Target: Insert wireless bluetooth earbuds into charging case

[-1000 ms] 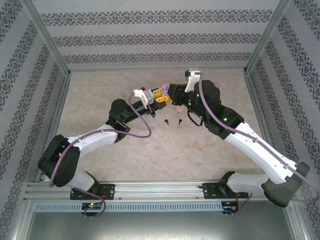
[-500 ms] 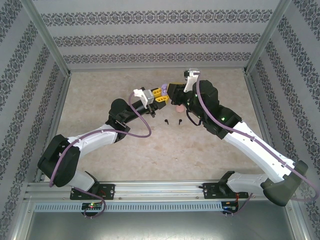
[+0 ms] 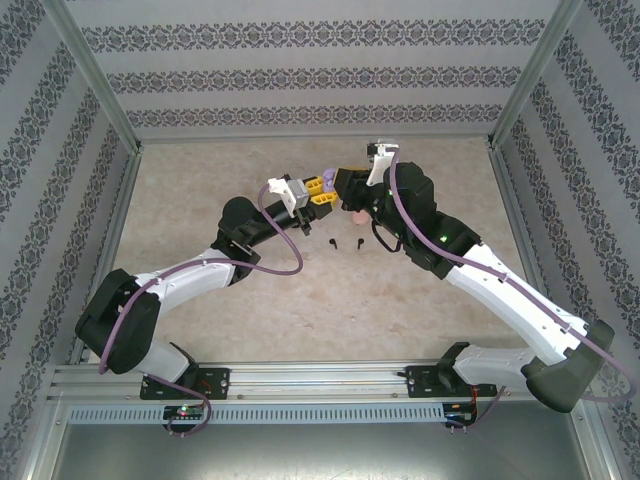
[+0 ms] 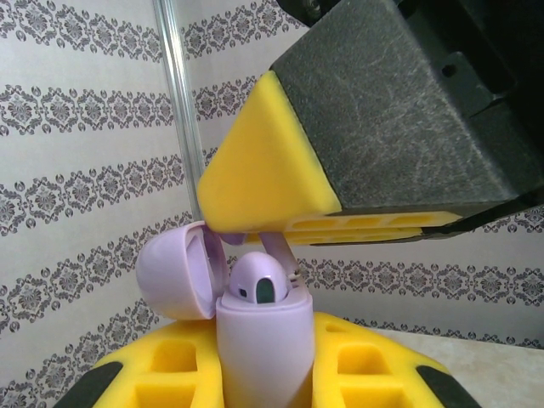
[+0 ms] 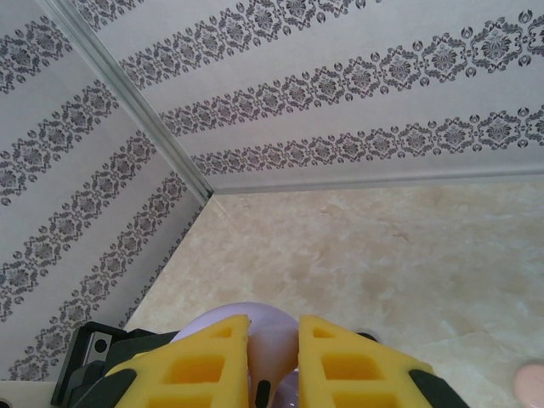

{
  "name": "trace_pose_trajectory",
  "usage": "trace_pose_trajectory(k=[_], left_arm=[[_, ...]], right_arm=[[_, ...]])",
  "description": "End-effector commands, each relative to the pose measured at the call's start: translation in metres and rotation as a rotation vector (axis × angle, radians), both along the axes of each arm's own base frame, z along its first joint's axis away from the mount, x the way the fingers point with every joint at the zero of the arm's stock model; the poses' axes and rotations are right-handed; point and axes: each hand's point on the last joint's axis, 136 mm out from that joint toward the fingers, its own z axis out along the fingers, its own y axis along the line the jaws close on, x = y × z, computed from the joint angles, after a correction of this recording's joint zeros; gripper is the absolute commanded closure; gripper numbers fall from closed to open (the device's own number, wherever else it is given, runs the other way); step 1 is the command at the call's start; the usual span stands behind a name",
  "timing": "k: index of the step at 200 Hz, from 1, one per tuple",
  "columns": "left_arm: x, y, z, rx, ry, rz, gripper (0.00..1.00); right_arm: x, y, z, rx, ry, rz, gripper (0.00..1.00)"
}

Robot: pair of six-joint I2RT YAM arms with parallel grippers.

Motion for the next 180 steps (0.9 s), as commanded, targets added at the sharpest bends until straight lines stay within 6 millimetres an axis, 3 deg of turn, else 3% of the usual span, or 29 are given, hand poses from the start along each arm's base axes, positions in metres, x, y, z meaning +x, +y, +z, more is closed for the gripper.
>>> trace_pose_trajectory(k=[1,110,142,180], left_arm=[[-0.006,0.002,0.030,-0.054,-0.068,-0.026,1.00],[-0.005,0.001,0.029,-0.054,-0.063,-0.028,1.00],[-0.005,0.000,0.027,-0.050,-0.056,-0.030,1.00],[-0.004,0.000,0.023,-0.047,-0.045,-0.029,1.00]], right_arm=[[-0.003,0.012,-0.015,-0.048,0.018,0.049,0.83],[-0.005,0.021,-0.027,-0.087,0.028,0.087,0.83],[-0.006,0.010,-0.011,-0.047,0.016,0.047,0.59],[-0.011,-0.024,0.042,0.075,-0.059,-0.015,0.36]])
